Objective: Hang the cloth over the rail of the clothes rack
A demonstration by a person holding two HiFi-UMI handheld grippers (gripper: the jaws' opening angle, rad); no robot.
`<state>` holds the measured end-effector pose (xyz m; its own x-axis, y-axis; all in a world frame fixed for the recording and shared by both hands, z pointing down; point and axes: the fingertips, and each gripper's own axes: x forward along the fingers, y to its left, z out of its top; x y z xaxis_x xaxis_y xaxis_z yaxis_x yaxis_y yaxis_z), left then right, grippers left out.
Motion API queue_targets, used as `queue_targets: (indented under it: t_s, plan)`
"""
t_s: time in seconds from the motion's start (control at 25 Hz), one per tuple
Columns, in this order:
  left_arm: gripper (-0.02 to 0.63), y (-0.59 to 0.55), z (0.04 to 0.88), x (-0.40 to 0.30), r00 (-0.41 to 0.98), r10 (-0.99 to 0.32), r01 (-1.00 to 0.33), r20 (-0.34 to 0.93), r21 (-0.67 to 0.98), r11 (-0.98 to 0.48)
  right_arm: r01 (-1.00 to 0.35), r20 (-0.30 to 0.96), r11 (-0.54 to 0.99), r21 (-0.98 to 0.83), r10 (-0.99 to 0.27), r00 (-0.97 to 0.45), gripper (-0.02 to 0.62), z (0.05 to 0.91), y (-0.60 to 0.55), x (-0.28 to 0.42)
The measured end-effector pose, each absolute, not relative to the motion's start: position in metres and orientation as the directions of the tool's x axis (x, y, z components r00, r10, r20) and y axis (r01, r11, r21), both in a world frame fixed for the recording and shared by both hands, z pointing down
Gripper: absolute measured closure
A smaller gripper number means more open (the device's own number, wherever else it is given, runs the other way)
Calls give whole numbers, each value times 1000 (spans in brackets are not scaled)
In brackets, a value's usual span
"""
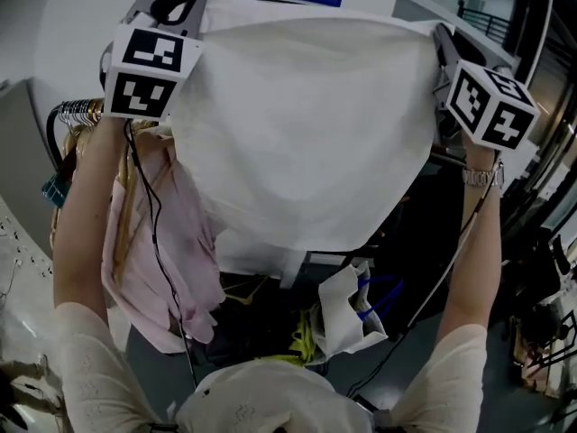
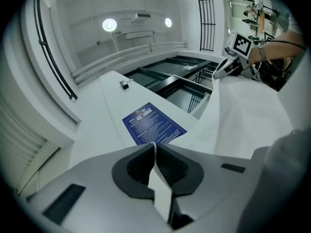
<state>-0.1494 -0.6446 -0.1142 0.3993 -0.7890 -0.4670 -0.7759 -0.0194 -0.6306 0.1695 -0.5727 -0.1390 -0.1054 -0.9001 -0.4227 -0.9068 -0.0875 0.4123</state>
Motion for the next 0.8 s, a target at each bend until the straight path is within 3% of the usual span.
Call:
queue_targets:
  t_s: [0.28,0.48,0.8]
  plan:
    - [588,-695,-91,-132,419,-817,-689,-395,-725,-3,-888,-267,-7,460,-955,-131,572,-111,-626,179]
    - [586,-713,-72,-120,429,-853,-532,-297,-846,27,-861,-111,100,499,-978,-178,572,-87,-646,181]
    - [580,-745,-2,-107,422,-900,-229,113,-947,-226,-762,185,299,574,-954,-234,540,-28,-674,186]
